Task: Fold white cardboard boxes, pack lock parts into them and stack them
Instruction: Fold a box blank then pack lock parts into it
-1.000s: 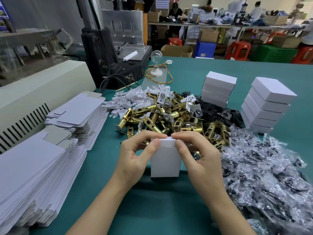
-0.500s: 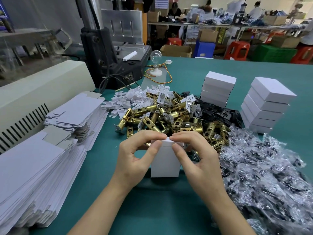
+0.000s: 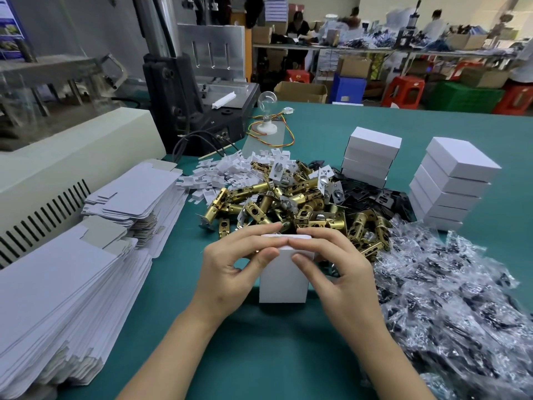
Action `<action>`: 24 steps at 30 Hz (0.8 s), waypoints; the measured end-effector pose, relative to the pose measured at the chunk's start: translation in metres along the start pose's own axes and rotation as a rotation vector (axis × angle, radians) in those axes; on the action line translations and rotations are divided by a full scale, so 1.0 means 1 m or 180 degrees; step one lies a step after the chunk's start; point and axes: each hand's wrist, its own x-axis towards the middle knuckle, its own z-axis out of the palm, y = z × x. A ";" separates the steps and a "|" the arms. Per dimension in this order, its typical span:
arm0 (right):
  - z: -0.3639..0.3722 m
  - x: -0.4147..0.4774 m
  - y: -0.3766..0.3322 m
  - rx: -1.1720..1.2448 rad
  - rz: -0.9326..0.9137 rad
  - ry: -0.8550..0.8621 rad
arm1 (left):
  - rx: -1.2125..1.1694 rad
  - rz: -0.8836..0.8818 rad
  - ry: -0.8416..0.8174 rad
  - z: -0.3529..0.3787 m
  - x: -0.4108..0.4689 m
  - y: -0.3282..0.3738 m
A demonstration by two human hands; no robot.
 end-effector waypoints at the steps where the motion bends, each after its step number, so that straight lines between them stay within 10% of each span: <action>1: 0.001 0.000 0.000 0.0015 0.0012 0.0006 | -0.0018 -0.0029 -0.0010 0.000 0.000 0.000; 13: 0.005 -0.009 0.001 -0.0226 0.0385 0.0075 | -0.0285 -0.0951 -0.0273 0.002 -0.003 -0.005; 24: 0.036 -0.012 -0.031 -0.2409 0.0223 -0.0575 | -0.1398 -0.2060 0.1016 0.008 0.006 -0.004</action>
